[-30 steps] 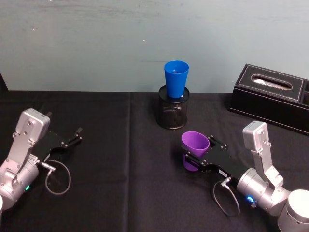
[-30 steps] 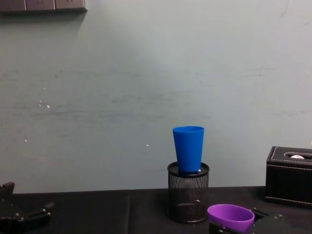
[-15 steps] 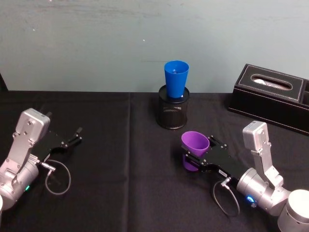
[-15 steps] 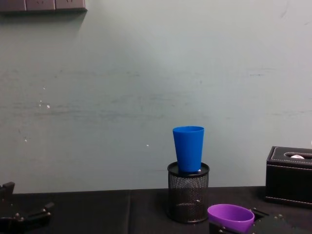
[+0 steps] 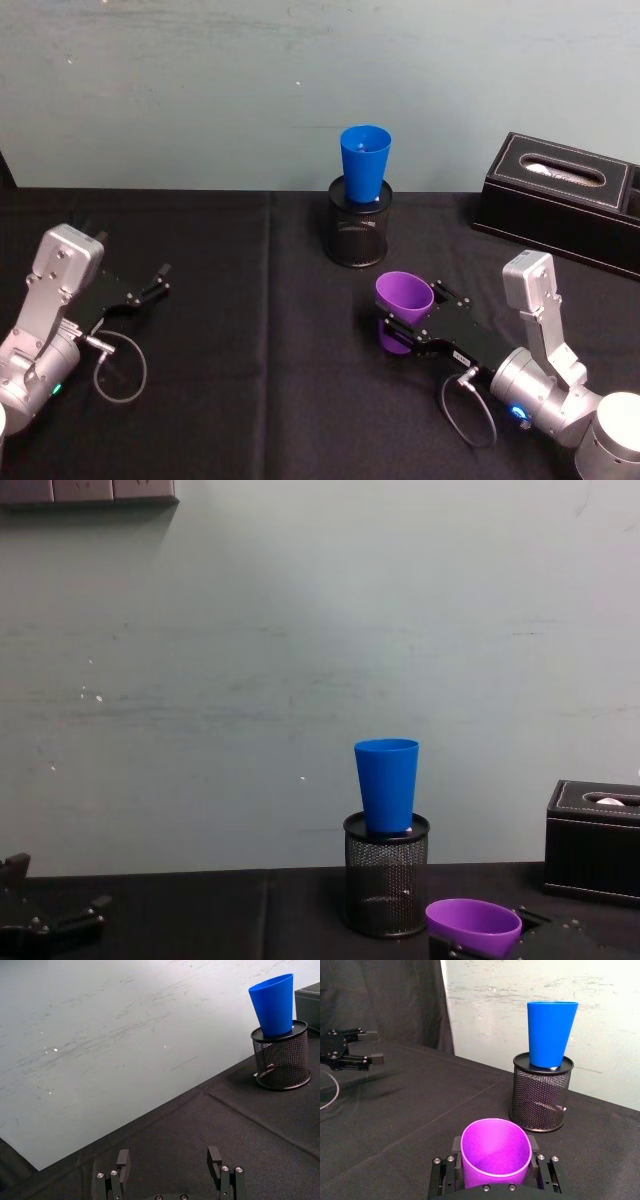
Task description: Pick up one cup with a gripper and tap it against the other cup.
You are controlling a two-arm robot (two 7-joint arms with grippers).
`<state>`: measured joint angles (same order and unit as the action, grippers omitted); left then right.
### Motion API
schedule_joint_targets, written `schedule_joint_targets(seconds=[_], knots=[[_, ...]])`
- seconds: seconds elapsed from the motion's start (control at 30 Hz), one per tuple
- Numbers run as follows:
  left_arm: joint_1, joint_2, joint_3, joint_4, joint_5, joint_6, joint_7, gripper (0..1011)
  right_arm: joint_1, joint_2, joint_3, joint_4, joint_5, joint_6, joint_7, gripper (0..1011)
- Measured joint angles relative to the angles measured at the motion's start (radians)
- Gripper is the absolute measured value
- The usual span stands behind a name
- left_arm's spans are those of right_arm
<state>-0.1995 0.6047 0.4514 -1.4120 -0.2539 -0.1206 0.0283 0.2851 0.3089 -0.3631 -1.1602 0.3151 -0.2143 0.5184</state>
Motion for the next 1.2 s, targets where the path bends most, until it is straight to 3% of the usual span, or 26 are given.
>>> schedule_joint_targets(seconds=[0.87,1.03,1.07,1.2], knots=[[0.000,0.000,0.000,0.000,0.000,0.000,0.000,1011,0.000,0.000,0.000,0.000,0.000,0.000,0.000,735],[0.000,0.000,0.000,0.000,0.000,0.000,0.000,1011,0.000,0.000,0.000,0.000,0.000,0.000,0.000,830],[0.000,0.000,0.000,0.000,0.000,0.000,0.000,1011,0.000,0.000,0.000,0.000,0.000,0.000,0.000,898],[0.000,0.000,0.000,0.000,0.000,0.000,0.000,1011,0.000,0.000,0.000,0.000,0.000,0.000,0.000,990]])
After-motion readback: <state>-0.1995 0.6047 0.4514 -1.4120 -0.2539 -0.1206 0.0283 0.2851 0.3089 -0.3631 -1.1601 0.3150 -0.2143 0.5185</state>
